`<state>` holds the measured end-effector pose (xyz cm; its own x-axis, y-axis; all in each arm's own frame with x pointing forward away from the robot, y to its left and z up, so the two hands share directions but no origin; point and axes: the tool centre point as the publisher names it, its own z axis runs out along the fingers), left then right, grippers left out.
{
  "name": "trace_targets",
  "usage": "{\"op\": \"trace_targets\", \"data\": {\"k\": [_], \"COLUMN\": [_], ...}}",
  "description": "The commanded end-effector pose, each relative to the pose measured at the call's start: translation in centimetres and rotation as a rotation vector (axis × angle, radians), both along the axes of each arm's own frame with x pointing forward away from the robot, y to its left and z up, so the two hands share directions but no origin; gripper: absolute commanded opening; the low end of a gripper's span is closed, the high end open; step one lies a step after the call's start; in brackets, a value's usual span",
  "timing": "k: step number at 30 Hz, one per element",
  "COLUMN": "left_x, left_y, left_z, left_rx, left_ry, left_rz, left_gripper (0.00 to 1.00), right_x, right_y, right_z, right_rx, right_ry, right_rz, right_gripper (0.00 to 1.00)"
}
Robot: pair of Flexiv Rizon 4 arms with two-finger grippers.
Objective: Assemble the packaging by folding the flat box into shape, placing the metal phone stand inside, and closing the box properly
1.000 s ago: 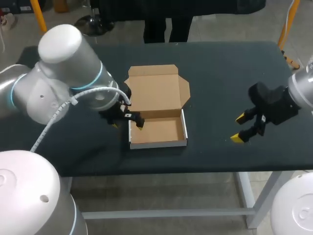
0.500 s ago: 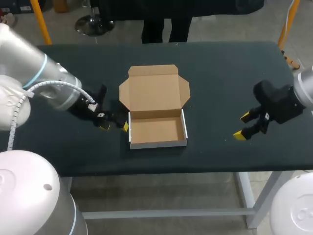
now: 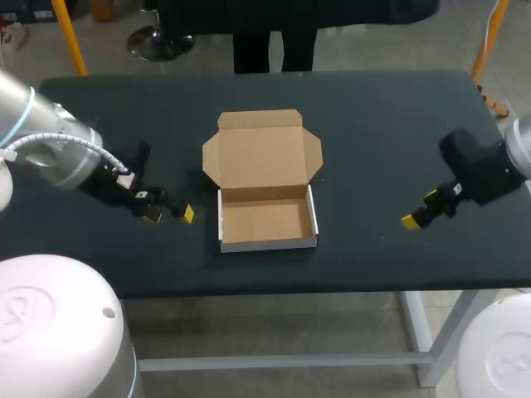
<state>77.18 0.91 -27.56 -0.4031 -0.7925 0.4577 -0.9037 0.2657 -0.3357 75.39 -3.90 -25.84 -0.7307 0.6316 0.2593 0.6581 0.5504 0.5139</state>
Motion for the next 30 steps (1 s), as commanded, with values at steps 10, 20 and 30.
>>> {"op": "trace_targets", "data": {"k": [10,20,30], "left_x": [-2.7,-2.1,-1.6], "left_y": [1.6,2.9,3.1], "left_z": [2.6,3.8,5.3], "left_rx": [0.049,0.09,0.152], "left_ry": [-0.009,0.039,0.076], "left_rz": [0.139,0.249,0.33], "left_gripper": [1.0,1.0,1.0], "right_x": [-2.3,-3.7,-3.4], "right_y": [-2.2,-3.5,-4.5], "right_z": [2.1,3.4,4.0], "right_rx": [-0.008,-0.033,-0.065], "right_ry": [0.1,0.185,0.289], "right_rz": [-0.235,-0.383,-0.518], "right_gripper": [1.0,1.0,1.0]}}
